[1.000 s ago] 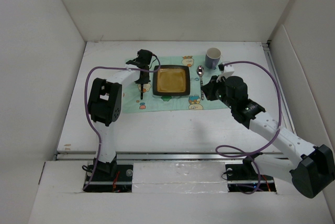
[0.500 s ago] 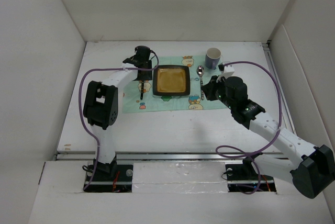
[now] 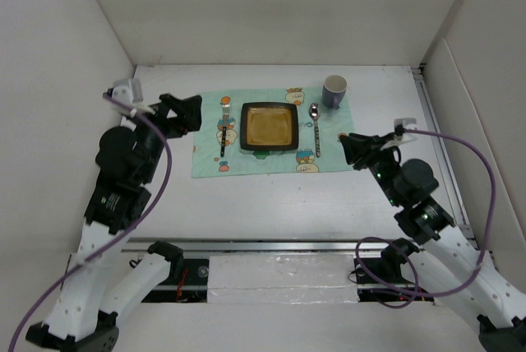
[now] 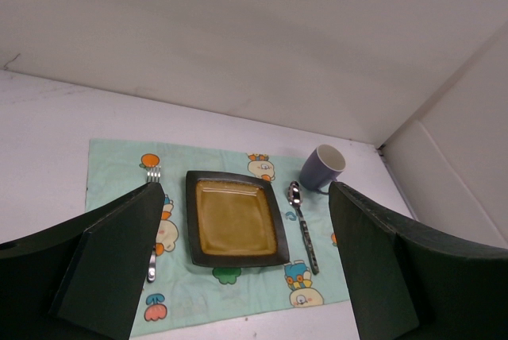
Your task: Set the dinner table for one person
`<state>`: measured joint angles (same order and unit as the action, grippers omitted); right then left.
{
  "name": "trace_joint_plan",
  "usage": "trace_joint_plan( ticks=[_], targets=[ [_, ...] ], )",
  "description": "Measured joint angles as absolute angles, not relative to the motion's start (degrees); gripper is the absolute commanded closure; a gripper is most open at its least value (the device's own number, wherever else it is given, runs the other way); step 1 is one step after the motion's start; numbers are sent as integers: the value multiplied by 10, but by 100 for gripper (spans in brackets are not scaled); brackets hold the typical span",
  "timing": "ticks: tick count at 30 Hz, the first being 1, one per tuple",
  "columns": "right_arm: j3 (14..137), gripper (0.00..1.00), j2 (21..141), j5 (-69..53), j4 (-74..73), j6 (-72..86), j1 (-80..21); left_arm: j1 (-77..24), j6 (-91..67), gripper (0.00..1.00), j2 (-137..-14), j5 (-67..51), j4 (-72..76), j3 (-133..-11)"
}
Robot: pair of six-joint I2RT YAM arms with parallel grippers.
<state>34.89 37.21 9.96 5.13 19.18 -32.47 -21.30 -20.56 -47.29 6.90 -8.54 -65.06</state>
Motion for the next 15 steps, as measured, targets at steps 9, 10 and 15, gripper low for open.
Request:
trace_joint_plan(
  ticks=[9,10,15],
  targets=[
    [391,37,183,210,-3,214,-327,-213,-237,15,-254,144,-119,-510],
    [406,37,174,219,-12,214,-327,-213,-238,16,-241,153,-122,-504],
    [428,36,142,250,-29,217,-327,-213,-243,14,-221,170,-122,-493]
  ],
)
